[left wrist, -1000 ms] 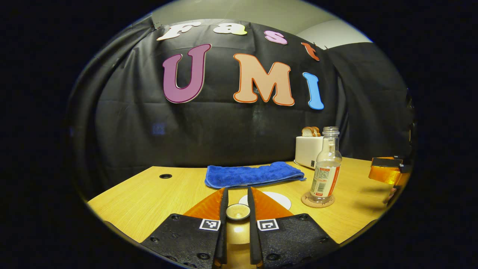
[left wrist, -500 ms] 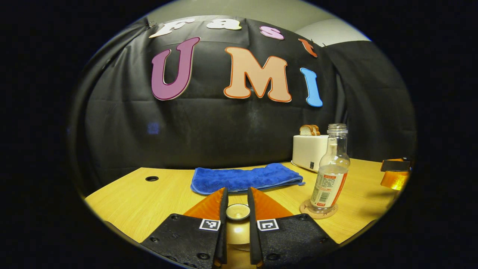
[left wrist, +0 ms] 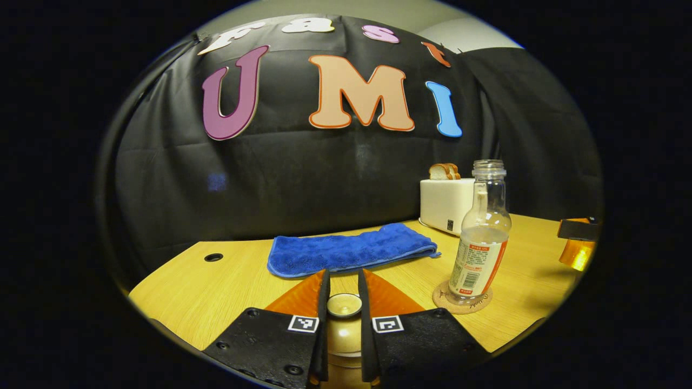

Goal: Open the teacup lid with one hand, grasp the water bottle and pour water into the teacup with the other hand; after pouring, place the water bottle on the coaster and then close the teacup lid.

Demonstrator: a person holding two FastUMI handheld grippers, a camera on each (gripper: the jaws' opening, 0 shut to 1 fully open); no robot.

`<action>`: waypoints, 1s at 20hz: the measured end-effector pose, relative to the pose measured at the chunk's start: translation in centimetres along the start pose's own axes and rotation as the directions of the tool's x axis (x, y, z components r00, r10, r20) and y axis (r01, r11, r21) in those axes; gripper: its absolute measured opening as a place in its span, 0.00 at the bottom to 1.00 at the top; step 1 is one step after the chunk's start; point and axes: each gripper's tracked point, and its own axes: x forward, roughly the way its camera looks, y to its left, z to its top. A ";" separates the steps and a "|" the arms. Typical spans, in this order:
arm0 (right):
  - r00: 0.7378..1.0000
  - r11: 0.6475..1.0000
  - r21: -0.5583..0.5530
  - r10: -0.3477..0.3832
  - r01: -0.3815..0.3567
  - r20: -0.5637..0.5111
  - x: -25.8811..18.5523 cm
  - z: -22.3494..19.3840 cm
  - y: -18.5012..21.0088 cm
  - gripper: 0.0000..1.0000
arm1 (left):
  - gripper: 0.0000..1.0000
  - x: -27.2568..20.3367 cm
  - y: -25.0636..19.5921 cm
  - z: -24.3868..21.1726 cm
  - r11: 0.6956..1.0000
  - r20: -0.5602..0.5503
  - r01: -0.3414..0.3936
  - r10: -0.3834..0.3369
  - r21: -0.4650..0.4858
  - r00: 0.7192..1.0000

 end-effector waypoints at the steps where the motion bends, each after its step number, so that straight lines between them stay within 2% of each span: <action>1: 1.000 1.000 0.000 0.001 -0.001 0.000 0.0 0.0 0.0 0.94 | 0.22 0.1 0.0 -0.1 1.000 -0.009 0.000 0.001 0.009 1.000; 4: 1.000 1.000 0.001 0.001 -0.001 0.000 0.0 -0.1 -0.1 0.95 | 0.22 0.1 -0.1 -0.4 0.999 -0.033 -0.012 0.013 0.034 0.999; 5: 1.000 1.000 0.001 0.001 -0.001 0.001 0.0 -0.1 0.0 0.99 | 0.22 0.2 -0.1 -0.4 0.999 -0.034 -0.013 0.015 0.042 0.999; 6: 1.000 1.000 0.001 0.001 -0.001 0.001 0.0 -0.1 0.0 0.95 | 0.22 0.1 -0.2 -0.3 0.999 -0.038 -0.016 0.018 0.049 0.999; 7: 1.000 1.000 0.001 0.001 -0.001 0.001 0.0 -0.1 0.0 0.95 | 0.22 0.2 -0.2 -0.4 0.998 -0.041 -0.015 0.018 0.055 0.999; 8: 1.000 1.000 0.001 0.001 -0.001 0.001 0.0 0.0 0.0 0.99 | 0.22 0.2 -0.2 -0.5 0.998 -0.046 -0.015 0.018 0.059 0.999; 9: 1.000 1.000 0.001 0.001 -0.001 0.001 0.0 -0.1 -0.1 0.95 | 0.23 0.2 -0.2 -0.5 0.998 -0.051 -0.016 0.020 0.063 0.998; 10: 1.000 1.000 0.001 0.001 -0.001 0.001 0.0 -0.1 -0.1 0.95 | 0.22 0.2 -0.2 -0.6 0.998 -0.056 -0.017 0.021 0.066 0.998; 11: 1.000 1.000 0.001 0.001 -0.001 0.001 0.0 -0.1 0.0 0.99 | 0.24 0.3 -0.3 -0.6 0.997 -0.061 -0.018 0.022 0.069 0.998; 12: 1.000 1.000 0.001 0.001 -0.001 0.001 0.0 -0.1 0.0 0.94 | 0.23 0.3 -0.2 -0.7 0.997 -0.063 -0.018 0.022 0.071 0.998; 16: 1.000 1.000 0.001 0.001 -0.001 0.001 0.0 -0.1 -0.1 0.94 | 0.24 0.2 -0.3 -0.7 0.997 -0.063 -0.019 0.023 0.071 0.998; 17: 1.000 1.000 0.000 0.001 -0.001 0.001 0.0 -0.1 0.0 0.99 | 0.23 0.2 -0.2 -0.6 0.997 -0.064 -0.020 0.025 0.072 0.998; 18: 1.000 1.000 0.001 0.001 -0.001 0.001 0.1 -0.1 0.0 0.99 | 0.24 0.3 -0.2 -0.7 0.997 -0.065 -0.023 0.027 0.073 0.998; 20: 1.000 1.000 0.001 0.001 -0.001 0.001 0.0 -0.1 0.0 0.94 | 0.25 0.2 -0.1 -0.7 0.997 -0.068 -0.025 0.030 0.077 0.997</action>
